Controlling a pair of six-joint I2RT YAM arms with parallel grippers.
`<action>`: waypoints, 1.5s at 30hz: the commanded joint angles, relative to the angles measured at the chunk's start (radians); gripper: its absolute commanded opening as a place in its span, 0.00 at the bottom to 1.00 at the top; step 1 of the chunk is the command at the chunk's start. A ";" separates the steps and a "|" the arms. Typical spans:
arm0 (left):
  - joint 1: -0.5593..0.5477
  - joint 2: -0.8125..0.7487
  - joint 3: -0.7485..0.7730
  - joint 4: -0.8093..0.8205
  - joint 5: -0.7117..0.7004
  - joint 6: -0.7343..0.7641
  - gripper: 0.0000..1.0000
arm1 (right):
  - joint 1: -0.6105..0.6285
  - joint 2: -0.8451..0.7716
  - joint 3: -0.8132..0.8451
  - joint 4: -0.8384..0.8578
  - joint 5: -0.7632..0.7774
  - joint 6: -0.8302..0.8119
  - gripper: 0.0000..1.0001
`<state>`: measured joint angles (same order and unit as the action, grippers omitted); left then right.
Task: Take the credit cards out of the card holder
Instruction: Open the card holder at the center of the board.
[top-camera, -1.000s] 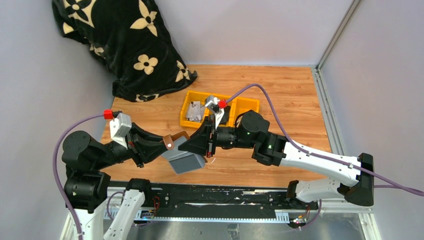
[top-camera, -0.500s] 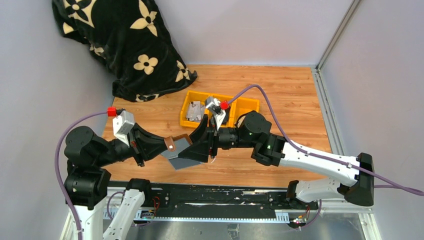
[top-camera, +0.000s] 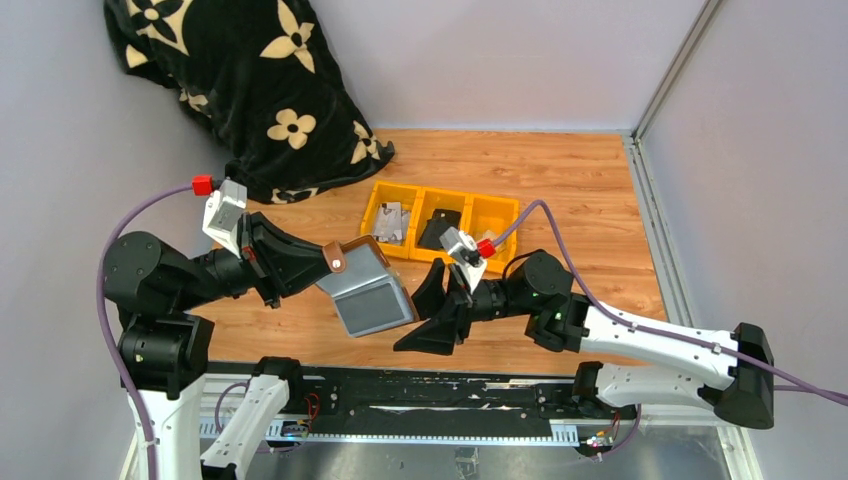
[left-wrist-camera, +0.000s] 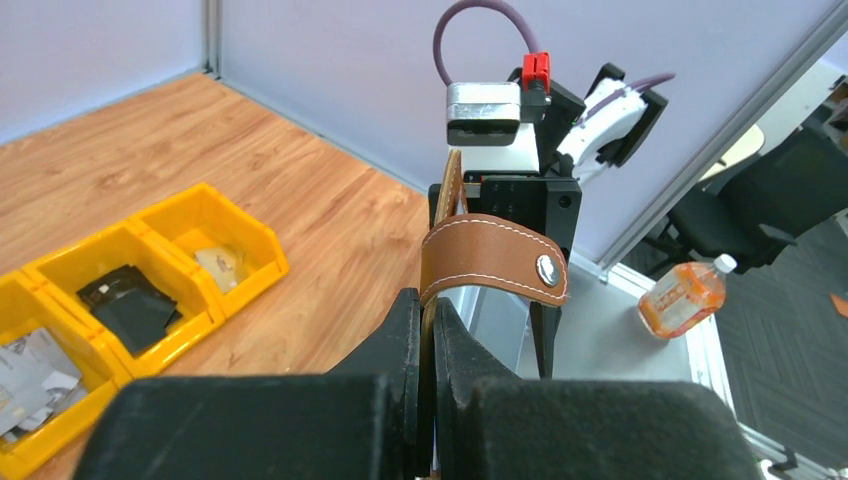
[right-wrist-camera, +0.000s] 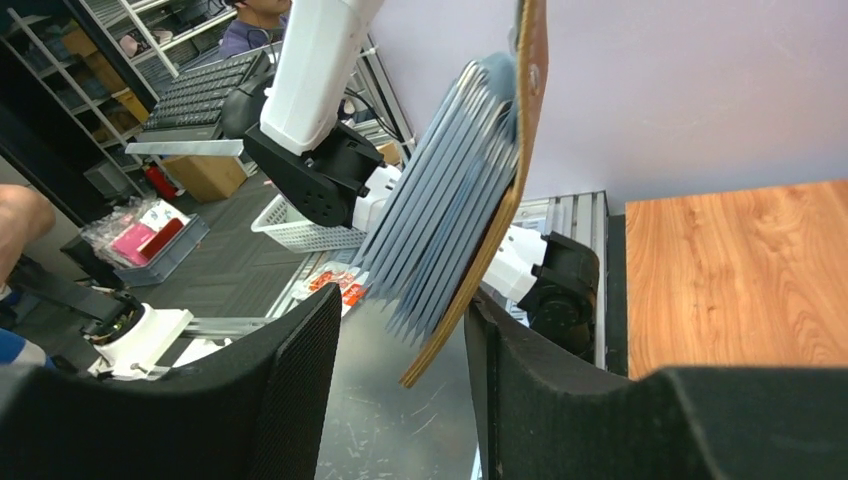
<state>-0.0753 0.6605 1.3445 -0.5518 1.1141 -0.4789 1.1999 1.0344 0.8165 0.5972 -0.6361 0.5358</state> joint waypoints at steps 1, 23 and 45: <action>0.002 -0.003 0.005 0.140 -0.020 -0.124 0.00 | 0.008 -0.050 -0.003 -0.001 -0.023 -0.063 0.51; 0.002 -0.018 -0.017 0.157 -0.005 -0.167 0.00 | 0.009 -0.049 0.029 0.043 0.210 -0.018 0.41; 0.002 -0.014 -0.014 0.207 0.013 -0.279 0.00 | 0.055 -0.043 0.032 0.124 0.442 -0.101 0.22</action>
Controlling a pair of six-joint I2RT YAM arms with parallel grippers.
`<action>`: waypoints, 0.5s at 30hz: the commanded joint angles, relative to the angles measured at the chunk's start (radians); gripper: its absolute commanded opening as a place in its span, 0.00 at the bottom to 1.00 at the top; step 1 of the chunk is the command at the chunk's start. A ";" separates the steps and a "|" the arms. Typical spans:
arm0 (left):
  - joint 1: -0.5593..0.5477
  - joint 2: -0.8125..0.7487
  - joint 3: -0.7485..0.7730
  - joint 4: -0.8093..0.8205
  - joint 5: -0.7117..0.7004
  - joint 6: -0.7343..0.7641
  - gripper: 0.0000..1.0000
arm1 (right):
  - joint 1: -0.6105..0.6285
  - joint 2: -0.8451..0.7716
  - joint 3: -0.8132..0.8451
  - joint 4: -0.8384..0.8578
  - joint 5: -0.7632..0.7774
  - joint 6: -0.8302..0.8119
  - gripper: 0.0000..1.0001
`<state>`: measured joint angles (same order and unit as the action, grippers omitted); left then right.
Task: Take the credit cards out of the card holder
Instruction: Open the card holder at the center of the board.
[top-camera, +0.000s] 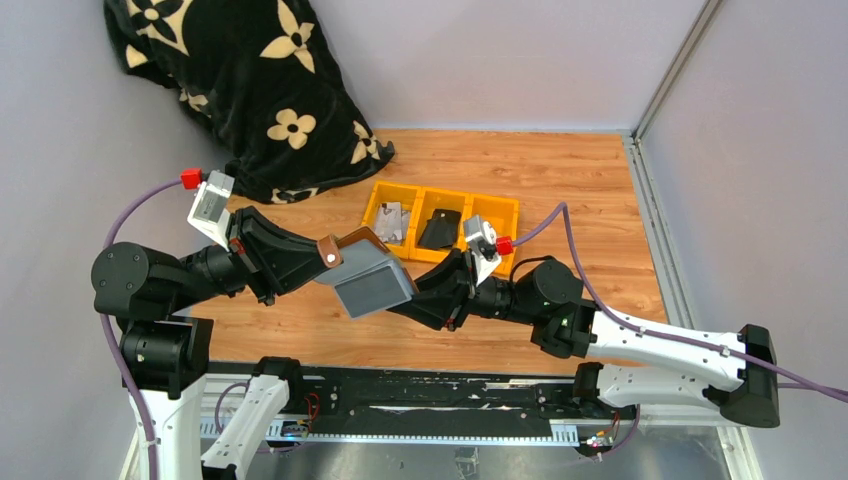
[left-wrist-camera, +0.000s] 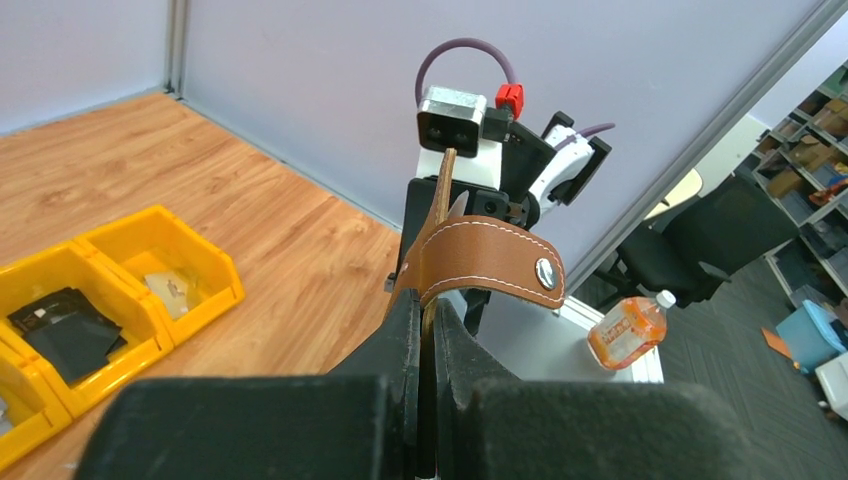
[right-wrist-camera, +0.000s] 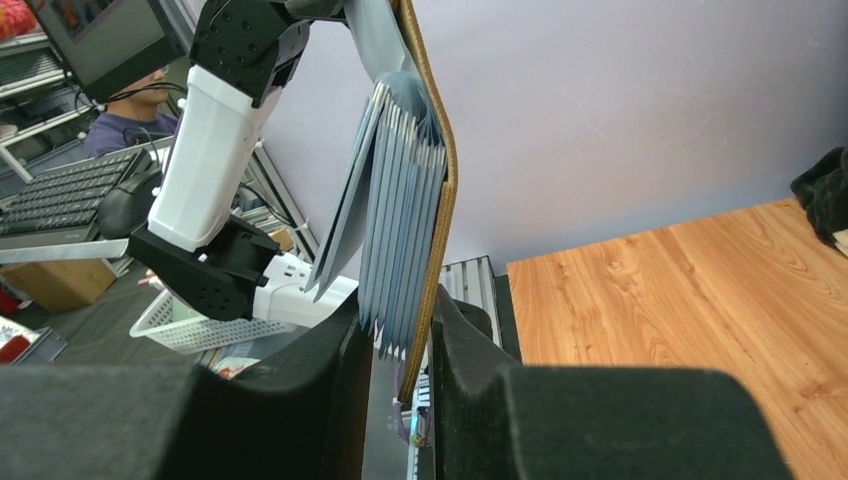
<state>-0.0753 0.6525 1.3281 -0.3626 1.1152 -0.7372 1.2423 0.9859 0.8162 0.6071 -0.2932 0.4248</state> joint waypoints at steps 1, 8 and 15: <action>0.002 -0.010 -0.006 0.015 0.014 -0.021 0.00 | 0.011 0.013 0.039 0.123 0.110 0.019 0.26; 0.002 -0.024 -0.033 -0.002 0.051 -0.005 0.00 | 0.013 0.059 0.115 0.113 0.154 0.038 0.48; 0.002 -0.033 -0.045 -0.043 0.075 0.036 0.00 | 0.013 0.116 0.194 0.079 0.050 0.035 0.55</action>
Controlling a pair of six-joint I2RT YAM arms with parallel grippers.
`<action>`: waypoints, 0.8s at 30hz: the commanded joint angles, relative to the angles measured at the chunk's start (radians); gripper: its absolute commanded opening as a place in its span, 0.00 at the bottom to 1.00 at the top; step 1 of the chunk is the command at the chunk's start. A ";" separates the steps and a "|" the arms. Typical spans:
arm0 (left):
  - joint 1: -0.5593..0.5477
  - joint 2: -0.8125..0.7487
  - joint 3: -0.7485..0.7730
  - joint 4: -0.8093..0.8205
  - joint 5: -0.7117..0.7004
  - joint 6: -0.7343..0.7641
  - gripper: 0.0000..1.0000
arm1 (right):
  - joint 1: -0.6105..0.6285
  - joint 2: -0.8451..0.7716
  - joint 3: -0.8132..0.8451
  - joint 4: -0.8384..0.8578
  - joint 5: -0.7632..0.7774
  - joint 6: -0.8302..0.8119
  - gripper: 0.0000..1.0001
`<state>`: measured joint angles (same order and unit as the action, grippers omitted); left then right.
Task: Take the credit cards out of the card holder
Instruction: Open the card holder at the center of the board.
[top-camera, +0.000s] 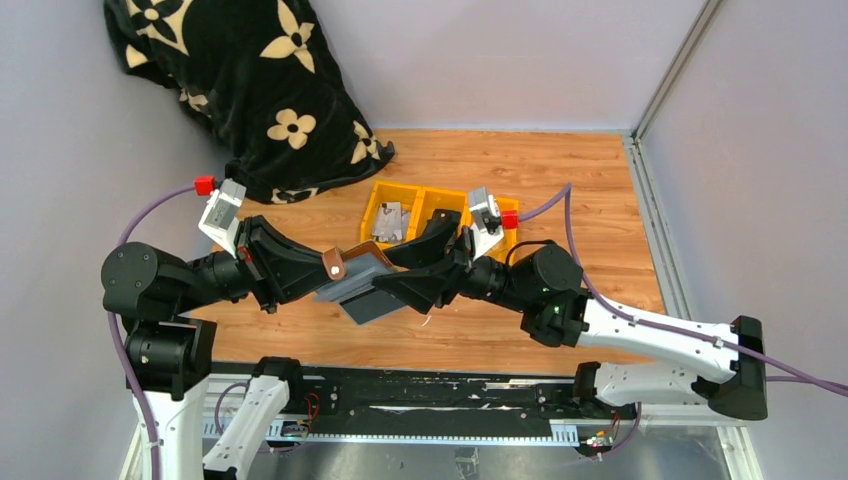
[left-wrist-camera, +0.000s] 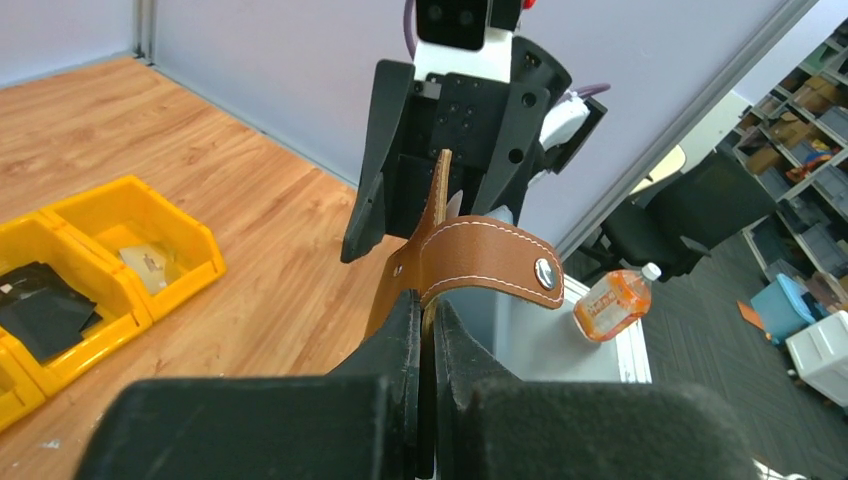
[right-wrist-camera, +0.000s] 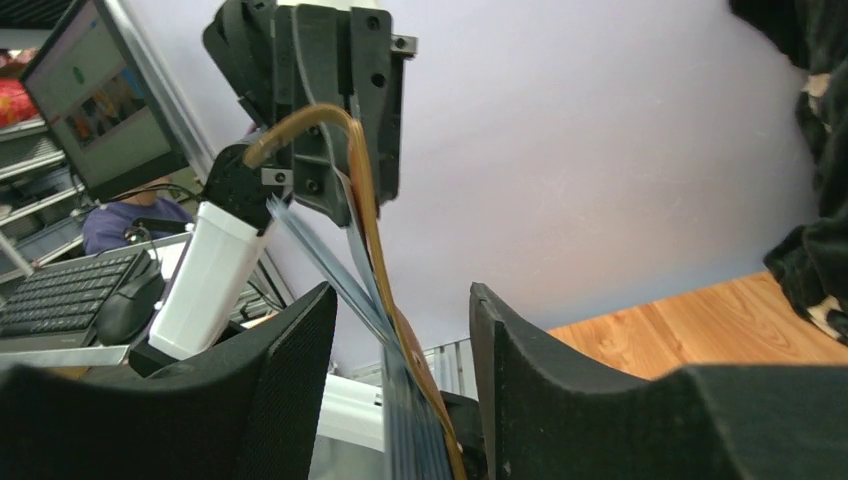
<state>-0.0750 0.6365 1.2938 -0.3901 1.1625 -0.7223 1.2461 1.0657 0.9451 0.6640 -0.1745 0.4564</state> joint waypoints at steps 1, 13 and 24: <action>0.001 -0.019 -0.016 -0.015 0.031 0.021 0.00 | 0.009 0.053 0.084 0.014 -0.104 0.009 0.55; 0.001 -0.032 0.005 -0.036 0.001 0.075 0.28 | 0.007 0.045 0.093 -0.034 -0.169 0.071 0.00; 0.001 -0.001 0.052 -0.279 0.119 0.300 0.95 | -0.016 0.021 0.186 -0.324 -0.209 0.018 0.00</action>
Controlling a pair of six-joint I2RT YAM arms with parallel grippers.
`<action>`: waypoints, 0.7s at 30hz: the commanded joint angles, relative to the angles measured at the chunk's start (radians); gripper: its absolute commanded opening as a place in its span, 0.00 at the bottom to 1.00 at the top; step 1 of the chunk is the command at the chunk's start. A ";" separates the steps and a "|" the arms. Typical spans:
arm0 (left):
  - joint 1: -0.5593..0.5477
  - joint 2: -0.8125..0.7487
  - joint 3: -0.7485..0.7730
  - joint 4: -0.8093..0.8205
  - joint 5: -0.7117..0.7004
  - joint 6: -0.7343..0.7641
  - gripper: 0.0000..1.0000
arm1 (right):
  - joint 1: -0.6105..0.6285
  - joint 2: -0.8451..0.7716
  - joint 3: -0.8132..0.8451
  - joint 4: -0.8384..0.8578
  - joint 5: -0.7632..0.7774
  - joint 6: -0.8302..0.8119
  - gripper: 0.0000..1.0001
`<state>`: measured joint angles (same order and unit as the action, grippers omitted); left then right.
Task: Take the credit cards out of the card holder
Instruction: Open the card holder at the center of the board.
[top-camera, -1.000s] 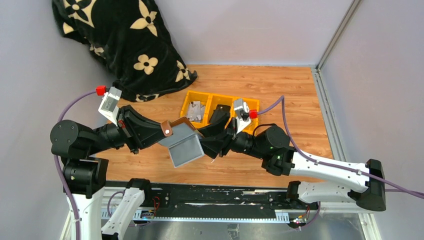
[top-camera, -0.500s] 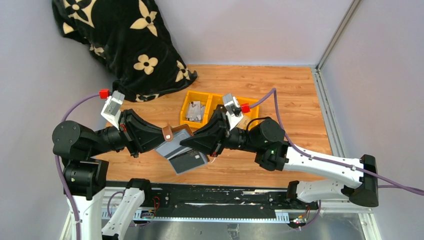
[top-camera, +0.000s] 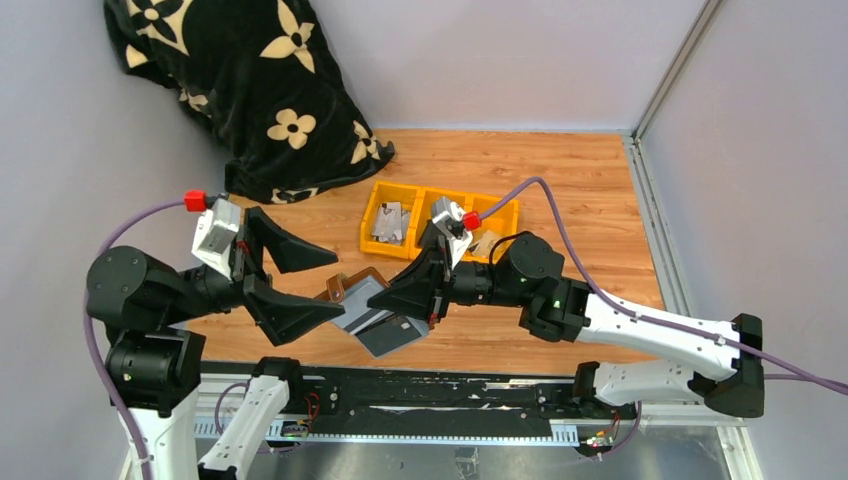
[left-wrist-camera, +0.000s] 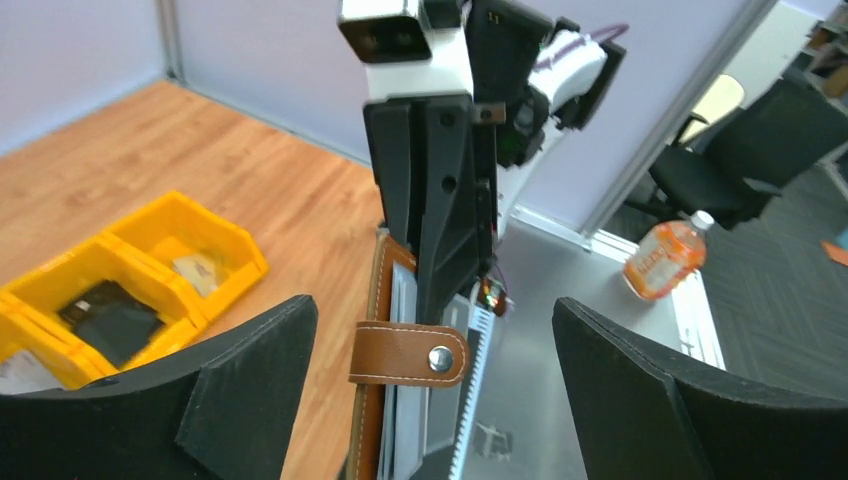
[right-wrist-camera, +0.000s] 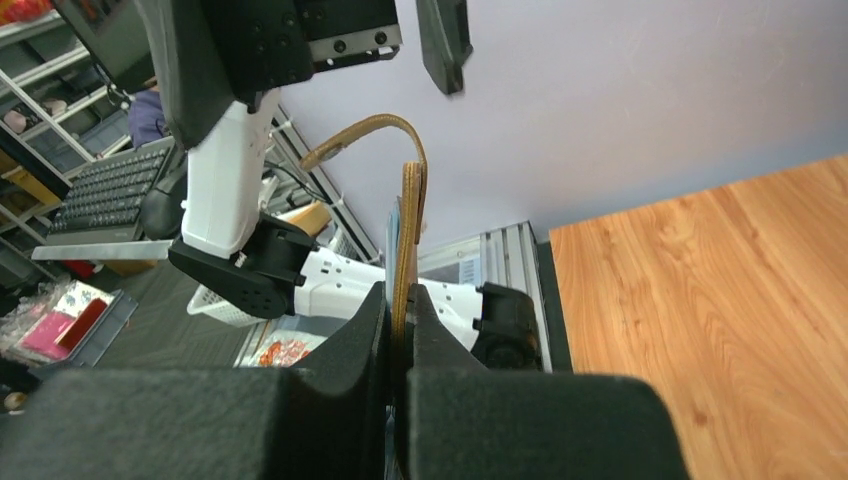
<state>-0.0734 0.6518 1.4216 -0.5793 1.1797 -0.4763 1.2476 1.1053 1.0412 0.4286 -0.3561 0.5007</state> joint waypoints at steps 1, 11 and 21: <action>0.000 -0.035 -0.112 -0.093 0.120 0.063 0.95 | -0.026 -0.008 0.113 -0.117 -0.052 -0.030 0.00; 0.000 -0.089 -0.268 -0.222 0.129 0.208 0.66 | -0.135 0.185 0.344 -0.360 -0.334 -0.011 0.00; 0.000 -0.067 -0.346 -0.224 0.131 0.250 0.07 | -0.142 0.305 0.421 -0.381 -0.493 -0.017 0.00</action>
<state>-0.0734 0.5758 1.1099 -0.8062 1.2999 -0.2638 1.1118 1.3819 1.4143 0.0586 -0.7483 0.4770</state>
